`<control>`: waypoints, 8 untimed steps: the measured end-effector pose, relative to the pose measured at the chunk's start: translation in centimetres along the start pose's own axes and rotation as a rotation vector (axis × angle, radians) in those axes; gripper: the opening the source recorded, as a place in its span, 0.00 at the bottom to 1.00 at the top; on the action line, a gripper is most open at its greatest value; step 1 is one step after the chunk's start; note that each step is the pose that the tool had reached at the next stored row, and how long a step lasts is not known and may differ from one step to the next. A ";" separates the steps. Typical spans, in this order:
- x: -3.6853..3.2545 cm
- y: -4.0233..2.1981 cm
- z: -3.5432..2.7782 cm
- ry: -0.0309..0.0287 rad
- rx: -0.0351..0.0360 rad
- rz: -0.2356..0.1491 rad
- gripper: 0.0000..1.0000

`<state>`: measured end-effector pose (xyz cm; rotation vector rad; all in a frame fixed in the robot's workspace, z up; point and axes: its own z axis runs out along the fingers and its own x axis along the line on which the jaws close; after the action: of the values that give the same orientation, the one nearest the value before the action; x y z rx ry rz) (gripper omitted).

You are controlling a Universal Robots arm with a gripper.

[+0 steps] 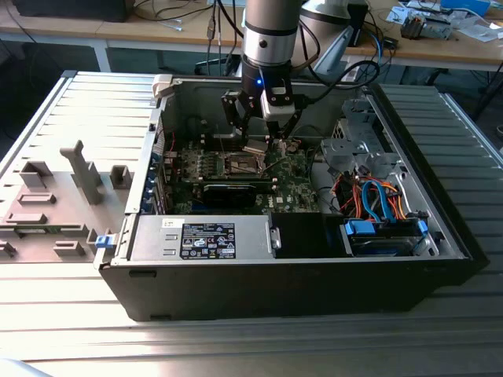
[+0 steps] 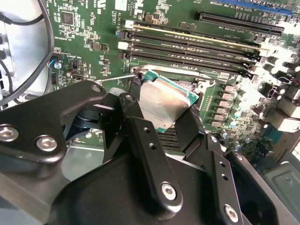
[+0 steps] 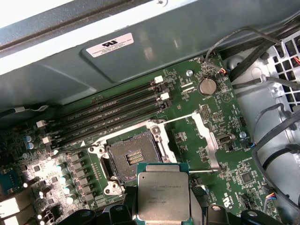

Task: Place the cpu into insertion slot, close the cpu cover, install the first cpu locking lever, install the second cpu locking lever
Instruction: 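Place the cpu into insertion slot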

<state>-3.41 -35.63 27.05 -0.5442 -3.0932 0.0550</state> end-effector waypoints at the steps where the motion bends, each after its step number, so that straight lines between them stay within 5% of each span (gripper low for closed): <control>1: 0.00 0.00 0.00 -0.0001 0.0002 0.002 0.54; 8: 0.00 0.00 0.01 -0.0001 0.0010 0.008 0.54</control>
<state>-3.41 -35.63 27.04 -0.5565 -3.0910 0.0566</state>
